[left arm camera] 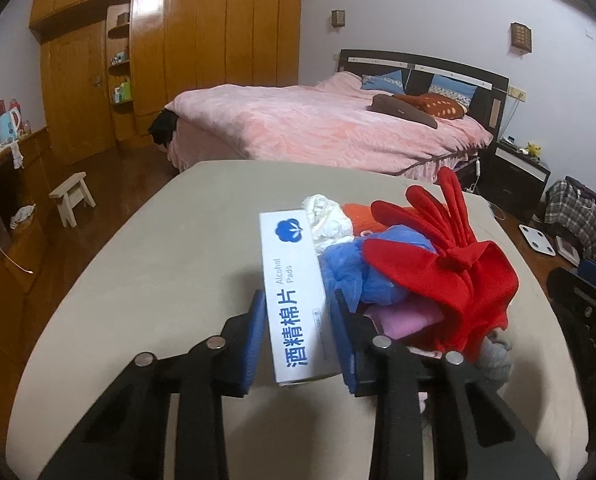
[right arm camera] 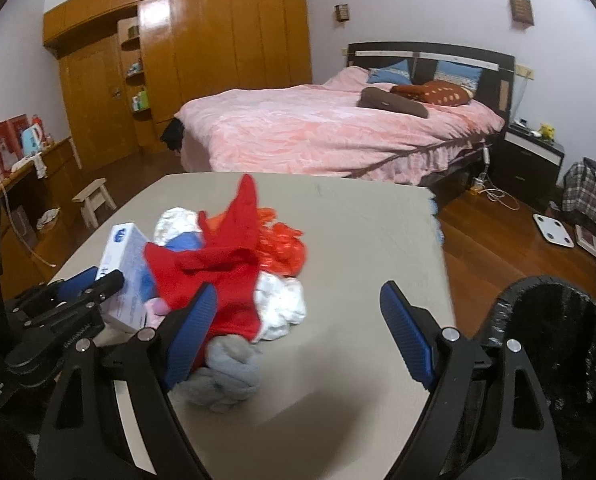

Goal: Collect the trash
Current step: 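Grasp the white alcohol-pads box with the left tool while the right tool grasps the red glove, then carry the box and glove over the bin and open both tools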

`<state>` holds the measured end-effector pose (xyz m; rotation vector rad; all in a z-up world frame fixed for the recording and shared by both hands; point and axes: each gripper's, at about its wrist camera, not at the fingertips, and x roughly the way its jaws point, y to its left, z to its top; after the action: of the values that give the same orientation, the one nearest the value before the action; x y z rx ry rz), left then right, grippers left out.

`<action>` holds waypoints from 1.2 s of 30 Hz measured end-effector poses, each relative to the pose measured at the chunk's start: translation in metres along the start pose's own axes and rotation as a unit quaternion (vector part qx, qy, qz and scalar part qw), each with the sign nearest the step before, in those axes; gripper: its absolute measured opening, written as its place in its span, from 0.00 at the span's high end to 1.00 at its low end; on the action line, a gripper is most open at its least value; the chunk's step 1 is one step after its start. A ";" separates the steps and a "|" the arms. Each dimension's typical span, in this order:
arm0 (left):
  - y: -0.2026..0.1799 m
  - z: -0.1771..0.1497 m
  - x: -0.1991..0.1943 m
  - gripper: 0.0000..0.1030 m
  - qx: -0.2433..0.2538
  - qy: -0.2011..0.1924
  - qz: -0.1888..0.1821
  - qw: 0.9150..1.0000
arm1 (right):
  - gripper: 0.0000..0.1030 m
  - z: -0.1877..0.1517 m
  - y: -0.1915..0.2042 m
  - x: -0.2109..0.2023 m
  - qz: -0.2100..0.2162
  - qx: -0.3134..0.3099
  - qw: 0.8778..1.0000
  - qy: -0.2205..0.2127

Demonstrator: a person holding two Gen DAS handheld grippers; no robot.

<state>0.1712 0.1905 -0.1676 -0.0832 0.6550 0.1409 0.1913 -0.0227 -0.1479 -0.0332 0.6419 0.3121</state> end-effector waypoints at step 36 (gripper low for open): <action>-0.001 0.038 -0.080 0.70 -0.005 -0.063 -0.030 0.998 | 0.97 0.050 0.027 -0.042 0.151 -0.018 0.988 -0.020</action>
<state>0.1314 0.1857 -0.0890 -0.1016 0.5249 0.0909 0.1803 -0.0023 -0.0814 0.0372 0.6004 0.6156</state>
